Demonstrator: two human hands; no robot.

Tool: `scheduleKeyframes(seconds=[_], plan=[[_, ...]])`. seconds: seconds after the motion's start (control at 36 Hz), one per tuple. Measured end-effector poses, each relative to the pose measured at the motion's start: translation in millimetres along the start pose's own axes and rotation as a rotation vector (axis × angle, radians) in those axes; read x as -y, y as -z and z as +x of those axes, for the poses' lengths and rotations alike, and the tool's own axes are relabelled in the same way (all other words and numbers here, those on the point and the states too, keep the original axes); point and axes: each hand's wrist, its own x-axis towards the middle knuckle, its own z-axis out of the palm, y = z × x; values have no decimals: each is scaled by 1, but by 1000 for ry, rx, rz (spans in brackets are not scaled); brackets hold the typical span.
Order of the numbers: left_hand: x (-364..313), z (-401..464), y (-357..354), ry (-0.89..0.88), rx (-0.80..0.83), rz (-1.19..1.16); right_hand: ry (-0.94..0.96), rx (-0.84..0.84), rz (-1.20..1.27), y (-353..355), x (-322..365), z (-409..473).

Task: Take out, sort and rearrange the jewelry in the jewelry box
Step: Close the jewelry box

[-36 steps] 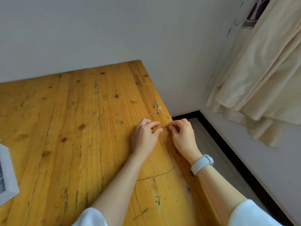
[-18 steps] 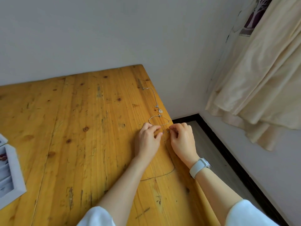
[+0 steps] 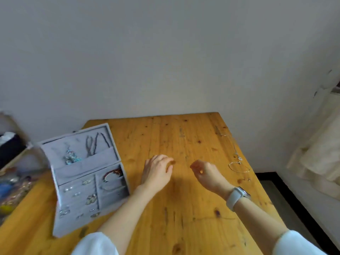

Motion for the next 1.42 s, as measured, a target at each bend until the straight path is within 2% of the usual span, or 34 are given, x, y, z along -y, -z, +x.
scheduleKeyframes(seconds=[0.17, 0.33, 0.42, 0.53, 0.67, 0.75, 0.89, 0.94, 1.06, 1.22, 1.42], plan=[[96, -36, 83, 170, -110, 139, 172, 139, -20, -40, 97, 29], [178, -60, 140, 374, -222, 238, 358, 139, -123, -78, 173, 73], [209, -55, 159, 446, -188, 338, 430, 64, -229, -92, 205, 103], [240, -36, 172, 503, -125, 354, 535, -65, -330, -107, 237, 137], [262, -16, 165, 532, -43, 363, 582, -9, -422, -127, 253, 172], [264, -14, 156, 490, -85, 407, 578, -15, -496, -136, 255, 178], [266, -33, 142, 262, -510, 462, 705, -273, -448, -135, 246, 166], [258, -44, 139, 232, -563, 464, 763, -388, -392, -133, 239, 154], [234, -77, 135, 143, -670, 474, 848, -512, -345, -128, 225, 121], [199, -138, 114, 65, -635, 381, 916, -518, -348, -135, 187, 59], [181, -191, 73, 115, -483, 324, 872, -459, -352, -168, 147, 3]])
